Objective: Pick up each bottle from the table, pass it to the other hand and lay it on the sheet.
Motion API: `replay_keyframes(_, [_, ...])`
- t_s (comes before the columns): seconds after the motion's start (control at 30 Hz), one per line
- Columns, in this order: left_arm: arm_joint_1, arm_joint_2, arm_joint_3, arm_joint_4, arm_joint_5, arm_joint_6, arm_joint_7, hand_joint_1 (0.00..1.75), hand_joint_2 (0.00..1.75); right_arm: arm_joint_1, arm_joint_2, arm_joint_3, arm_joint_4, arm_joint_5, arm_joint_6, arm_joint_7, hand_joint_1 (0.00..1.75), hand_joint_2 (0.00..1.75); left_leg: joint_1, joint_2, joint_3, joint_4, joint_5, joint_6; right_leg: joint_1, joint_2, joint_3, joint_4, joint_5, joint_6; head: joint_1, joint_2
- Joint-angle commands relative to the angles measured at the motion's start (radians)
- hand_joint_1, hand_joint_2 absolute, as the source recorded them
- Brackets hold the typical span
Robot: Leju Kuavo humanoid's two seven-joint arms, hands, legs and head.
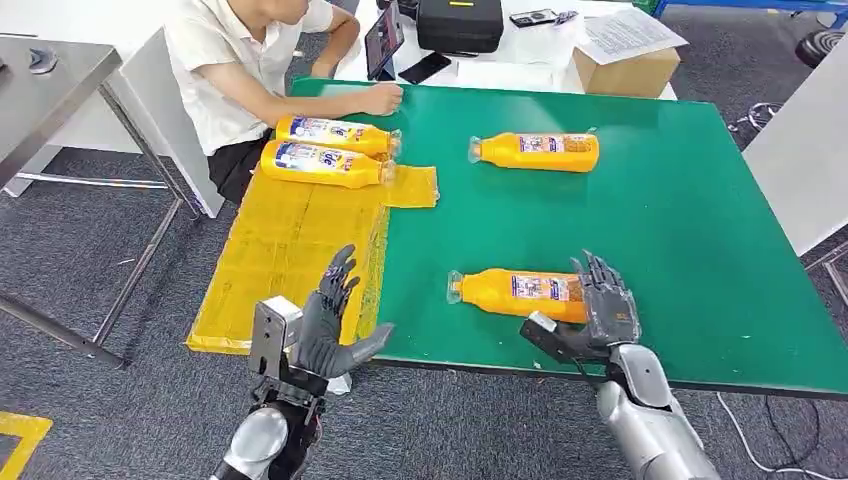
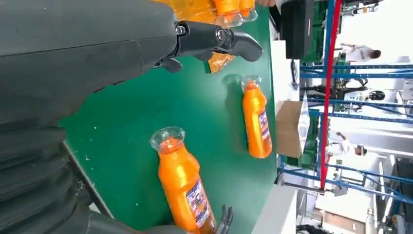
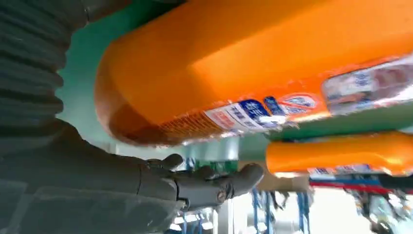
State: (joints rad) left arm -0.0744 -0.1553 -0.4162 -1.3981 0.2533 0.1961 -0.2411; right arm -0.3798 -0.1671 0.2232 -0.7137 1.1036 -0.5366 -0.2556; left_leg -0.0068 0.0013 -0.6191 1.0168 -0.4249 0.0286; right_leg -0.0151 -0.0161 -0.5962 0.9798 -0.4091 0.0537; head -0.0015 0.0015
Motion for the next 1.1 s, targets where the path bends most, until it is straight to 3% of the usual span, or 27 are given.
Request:
replay_keyframes(0.03, [-0.011,0.02,-0.023,0.027,-0.018,-0.002,0.019,0.0,1.75,-0.063,-0.03,0.049,0.178,-0.01,0.157,0.099,1.75,1.75,0.001,0.0,0.003,-0.001,-0.001,-0.001,0.001,0.0,0.003,-0.001,-0.001,-0.001,0.0,0.0])
replay_keyframes(0.2, [-0.003,0.017,-0.018,0.014,-0.033,-0.002,0.033,0.0,1.75,-0.054,-0.034,0.043,0.199,-0.006,0.203,0.162,1.75,1.75,0.001,-0.002,0.007,-0.001,-0.001,-0.001,0.001,-0.001,0.007,-0.002,-0.001,-0.001,0.001,0.0])
replay_keyframes(0.4, [-0.006,0.013,-0.018,0.019,-0.036,-0.009,0.041,0.0,1.75,-0.043,-0.029,0.034,0.183,-0.032,0.216,0.126,1.75,1.75,0.001,-0.004,0.01,-0.001,-0.001,-0.001,0.001,-0.002,0.01,-0.003,-0.001,-0.002,0.001,0.0])
replay_keyframes(0.5, [-0.008,0.015,-0.021,0.026,-0.034,-0.015,0.042,0.0,1.75,-0.022,-0.009,-0.006,0.141,-0.127,0.226,0.015,1.75,1.75,0.001,-0.004,0.012,-0.001,-0.001,-0.001,0.001,-0.001,0.012,-0.002,-0.001,-0.002,0.0,0.0])
replay_keyframes(0.57, [-0.012,0.015,-0.019,0.04,-0.014,-0.019,0.033,0.0,1.75,0.014,0.026,-0.065,0.065,-0.3,0.289,-0.153,1.75,1.75,0.002,-0.004,0.013,-0.002,-0.001,-0.002,0.002,-0.001,0.014,-0.003,-0.001,-0.003,0.001,0.0])
replay_keyframes(0.6, [-0.013,0.016,-0.019,0.044,-0.012,-0.019,0.031,0.0,1.75,0.018,0.033,-0.06,0.051,-0.304,0.291,-0.147,1.75,1.75,0.002,-0.003,0.013,-0.002,-0.001,-0.002,0.002,-0.001,0.013,-0.003,-0.001,-0.002,0.001,0.0])
replay_keyframes(0.67, [-0.016,0.017,-0.02,0.06,0.006,-0.014,0.023,0.0,1.75,0.047,0.067,-0.104,-0.033,-0.451,0.374,-0.235,1.75,1.75,0.002,-0.003,0.013,-0.002,-0.001,-0.002,0.002,-0.001,0.013,-0.003,-0.001,-0.003,0.001,0.0])
replay_keyframes(0.8, [-0.022,0.02,-0.035,0.101,0.044,-0.009,0.013,0.0,1.75,0.094,0.093,-0.066,-0.21,-0.561,0.417,-0.26,1.75,1.75,0.002,0.004,0.013,-0.002,-0.002,-0.003,0.002,0.005,0.011,-0.001,0.0,-0.003,0.0,0.0])
replay_keyframes(0.93, [-0.019,0.021,-0.039,0.112,0.077,-0.009,0.013,0.0,1.75,0.117,0.108,-0.055,-0.287,-0.623,0.436,-0.289,1.75,1.75,0.002,0.003,0.01,-0.001,-0.002,-0.003,0.001,0.003,0.008,0.0,0.0,-0.002,0.0,0.0])
replay_keyframes(1.1, [-0.019,0.025,-0.063,0.127,0.129,-0.001,0.012,0.0,1.75,0.182,0.188,0.003,-0.473,-0.734,0.439,-0.311,1.75,1.75,0.002,0.003,0.007,-0.001,-0.002,-0.003,0.001,0.005,0.005,0.0,-0.001,-0.002,0.001,0.0])
